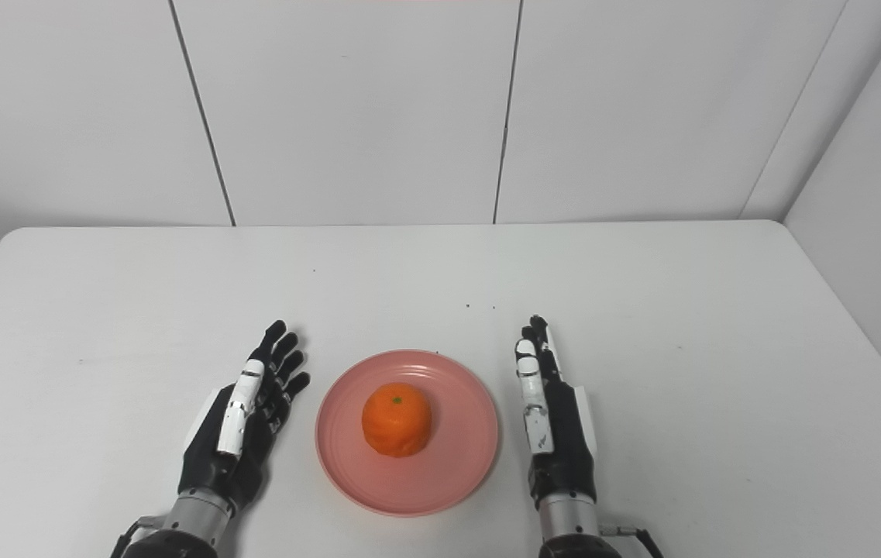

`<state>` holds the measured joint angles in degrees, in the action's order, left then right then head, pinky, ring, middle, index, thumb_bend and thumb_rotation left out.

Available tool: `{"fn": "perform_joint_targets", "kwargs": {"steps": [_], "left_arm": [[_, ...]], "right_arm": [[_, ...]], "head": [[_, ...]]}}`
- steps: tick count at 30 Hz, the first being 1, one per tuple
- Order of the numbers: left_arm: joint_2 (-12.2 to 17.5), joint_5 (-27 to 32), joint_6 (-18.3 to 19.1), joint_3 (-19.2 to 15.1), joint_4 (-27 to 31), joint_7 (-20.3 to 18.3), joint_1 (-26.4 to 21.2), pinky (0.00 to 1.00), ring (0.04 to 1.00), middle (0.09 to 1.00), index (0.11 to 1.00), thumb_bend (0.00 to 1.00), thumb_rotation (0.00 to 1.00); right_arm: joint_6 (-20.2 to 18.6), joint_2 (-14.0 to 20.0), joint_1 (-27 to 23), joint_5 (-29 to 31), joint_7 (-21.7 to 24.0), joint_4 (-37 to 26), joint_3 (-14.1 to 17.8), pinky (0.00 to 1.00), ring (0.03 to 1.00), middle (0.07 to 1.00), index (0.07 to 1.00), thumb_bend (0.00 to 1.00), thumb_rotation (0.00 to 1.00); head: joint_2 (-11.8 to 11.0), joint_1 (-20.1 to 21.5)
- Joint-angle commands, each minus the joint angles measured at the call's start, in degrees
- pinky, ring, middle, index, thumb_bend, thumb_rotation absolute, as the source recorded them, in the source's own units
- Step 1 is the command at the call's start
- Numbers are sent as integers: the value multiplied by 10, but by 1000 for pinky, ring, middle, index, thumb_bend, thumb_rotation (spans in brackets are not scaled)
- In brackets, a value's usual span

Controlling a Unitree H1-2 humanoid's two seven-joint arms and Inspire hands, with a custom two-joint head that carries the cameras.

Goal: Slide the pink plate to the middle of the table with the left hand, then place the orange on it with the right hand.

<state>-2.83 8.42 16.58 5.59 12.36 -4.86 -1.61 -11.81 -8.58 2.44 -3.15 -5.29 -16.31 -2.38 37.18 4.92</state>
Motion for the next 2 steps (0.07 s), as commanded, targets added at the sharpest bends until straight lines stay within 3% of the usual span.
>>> {"fn": "perform_joint_targets", "kwargs": {"steps": [1,2], "left_arm": [[-8,-5,-22,3,12,1,-4,1000,1000,1000,1000,413,1000],[-8,-5,-22,3,12,1,-4,1000,1000,1000,1000,412,1000]], "right_arm": [[26,-6,-8,2,-2,-9,-2,972,955,966,979,241,1000],[26,-5,-8,2,-1,-9,-2,972,956,967,981,241,1000]], "head": [[0,0],[0,0]]}}
